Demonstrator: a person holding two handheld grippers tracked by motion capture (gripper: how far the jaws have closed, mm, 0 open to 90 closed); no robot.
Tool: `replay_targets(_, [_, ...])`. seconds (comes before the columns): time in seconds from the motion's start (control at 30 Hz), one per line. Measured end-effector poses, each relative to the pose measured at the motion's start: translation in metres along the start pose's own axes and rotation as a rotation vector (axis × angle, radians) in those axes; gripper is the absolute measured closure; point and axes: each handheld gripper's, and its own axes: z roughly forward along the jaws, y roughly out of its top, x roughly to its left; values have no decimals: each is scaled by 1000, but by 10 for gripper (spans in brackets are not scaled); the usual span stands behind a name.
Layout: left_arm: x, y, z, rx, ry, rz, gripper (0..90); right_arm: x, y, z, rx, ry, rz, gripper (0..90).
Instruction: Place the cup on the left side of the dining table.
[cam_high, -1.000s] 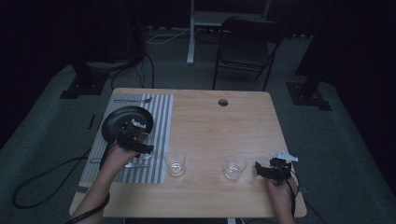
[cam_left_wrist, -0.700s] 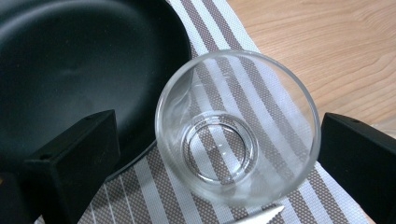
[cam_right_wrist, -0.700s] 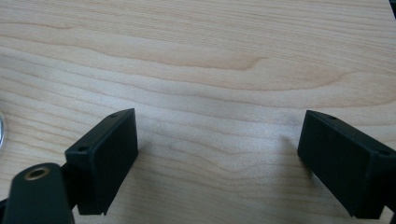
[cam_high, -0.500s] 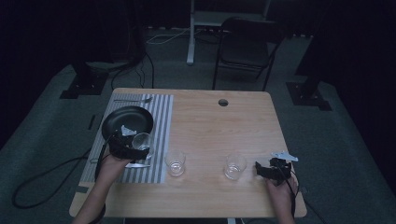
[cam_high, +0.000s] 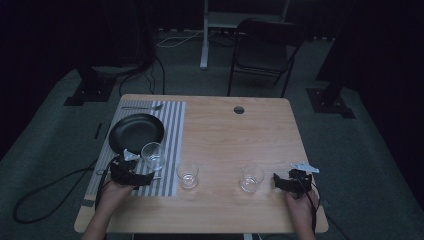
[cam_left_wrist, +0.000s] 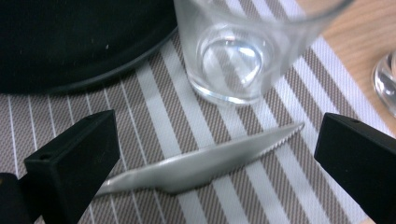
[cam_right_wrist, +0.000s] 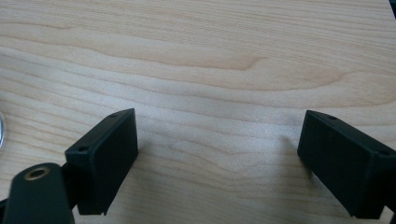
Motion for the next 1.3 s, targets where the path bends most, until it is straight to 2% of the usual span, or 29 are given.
replay_targets(0.1, [0, -5, -2, -4, 6, 2, 6, 0, 0, 0, 0, 0, 0, 117])
replay_targets(0.13, [2, -14, -5, -15, 27, -15, 6, 0, 0, 0, 0, 0, 0, 117])
replay_targets(0.17, [2, -14, -5, -15, 27, -15, 6, 0, 0, 0, 0, 0, 0, 117])
replay_targets(0.23, [4, -24, -7, -17, 34, -44, 6, 0, 0, 0, 1, 0, 2, 117])
replay_targets(0.3, [6, -30, -7, -16, 43, -51, 6, 0, 0, 0, 1, 0, 2, 118])
replay_targets(0.37, [7, -36, -7, -11, 74, -50, 6, 0, 0, 0, 1, 0, 2, 117])
replay_targets(0.57, [15, -51, -9, -27, 106, -91, 6, 0, 0, 0, 1, 0, 2, 117])
replay_targets(0.7, [18, -59, -8, -27, 128, -115, 6, 0, 0, 0, 1, 0, 2, 117])
replay_targets(0.83, [21, -66, -9, -48, 160, -141, 6, 0, 0, 0, 1, 0, 2, 118])
replay_targets(1.0, [23, -72, -9, -53, 174, -159, 6, 0, 0, 0, 1, 0, 2, 117])
replay_targets(1.07, [24, -76, -11, -93, 211, -178, 6, 0, 0, 0, 1, 0, 2, 117])
replay_targets(1.13, [27, -78, -14, -106, 230, -199, 7, 0, 0, 0, 1, 0, 2, 117])
replay_targets(1.3, [35, -82, -13, -101, 232, -230, 7, 0, 0, 0, 1, 0, 2, 117])
